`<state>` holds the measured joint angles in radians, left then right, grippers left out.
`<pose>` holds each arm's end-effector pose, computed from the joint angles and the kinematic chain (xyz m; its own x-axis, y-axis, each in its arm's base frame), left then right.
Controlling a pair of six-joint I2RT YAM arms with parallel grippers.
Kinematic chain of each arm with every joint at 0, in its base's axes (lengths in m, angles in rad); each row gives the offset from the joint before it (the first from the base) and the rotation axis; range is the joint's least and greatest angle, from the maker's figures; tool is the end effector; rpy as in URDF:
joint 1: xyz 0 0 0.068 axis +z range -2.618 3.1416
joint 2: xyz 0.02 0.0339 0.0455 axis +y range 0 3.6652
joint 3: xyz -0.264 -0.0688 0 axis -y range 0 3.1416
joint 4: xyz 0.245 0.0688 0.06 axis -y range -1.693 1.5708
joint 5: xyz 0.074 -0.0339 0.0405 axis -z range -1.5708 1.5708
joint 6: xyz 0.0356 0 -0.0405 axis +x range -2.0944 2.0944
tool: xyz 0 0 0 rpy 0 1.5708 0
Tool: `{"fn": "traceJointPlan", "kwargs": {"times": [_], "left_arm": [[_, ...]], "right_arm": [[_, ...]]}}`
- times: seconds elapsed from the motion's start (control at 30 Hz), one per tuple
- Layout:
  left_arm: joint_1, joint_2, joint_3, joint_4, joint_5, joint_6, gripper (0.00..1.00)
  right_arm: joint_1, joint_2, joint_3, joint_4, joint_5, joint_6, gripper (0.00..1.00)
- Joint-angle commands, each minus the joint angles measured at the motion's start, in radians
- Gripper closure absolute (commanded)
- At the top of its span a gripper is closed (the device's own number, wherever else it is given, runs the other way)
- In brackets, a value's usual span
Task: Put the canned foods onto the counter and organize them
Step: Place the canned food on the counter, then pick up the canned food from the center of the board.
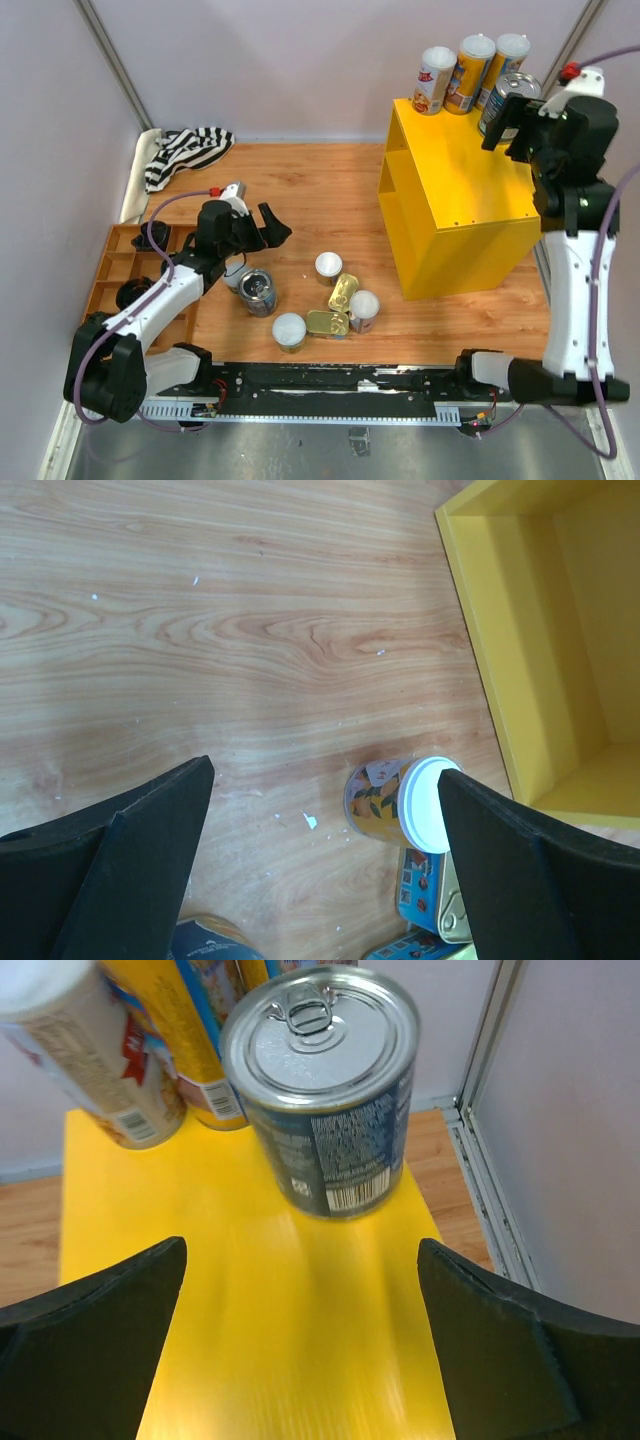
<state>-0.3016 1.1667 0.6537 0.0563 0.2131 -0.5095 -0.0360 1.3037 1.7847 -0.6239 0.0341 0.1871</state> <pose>0.2429 -0.0835 0.2403 -0.5976 -0.3133 -0.7380 0.2063 0.8294 -0.5192 0.2480 -0.0101 0.5191 -0.1269 0.1906 -0.9734 0.0950 0.9792 0.1793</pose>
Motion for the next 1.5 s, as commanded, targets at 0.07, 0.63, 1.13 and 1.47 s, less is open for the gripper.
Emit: {"fn": "traceJointPlan", "kwargs": {"times": [0.07,0.63,1.13,1.47], "left_arm": [[-0.033,-0.104,-0.023,-0.057,-0.112,0.038,0.0],[0.032,-0.313,-0.084,-0.193,-0.209,-0.11,0.0],[0.01,-0.327,-0.126,-0.176,-0.296,-0.056,0.0],[0.065,-0.275,-0.132,-0.102,-0.192,-0.077,0.0]], "right_arm": [[-0.01,-0.256,-0.092,0.07,-0.027,0.078,0.02],[0.795,-0.087,-0.156,0.174,0.148,-0.156,0.01],[1.058,-0.014,-0.511,0.254,-0.004,0.011,0.01],[1.118,0.154,-0.537,0.368,-0.077,0.013,0.02]]}}
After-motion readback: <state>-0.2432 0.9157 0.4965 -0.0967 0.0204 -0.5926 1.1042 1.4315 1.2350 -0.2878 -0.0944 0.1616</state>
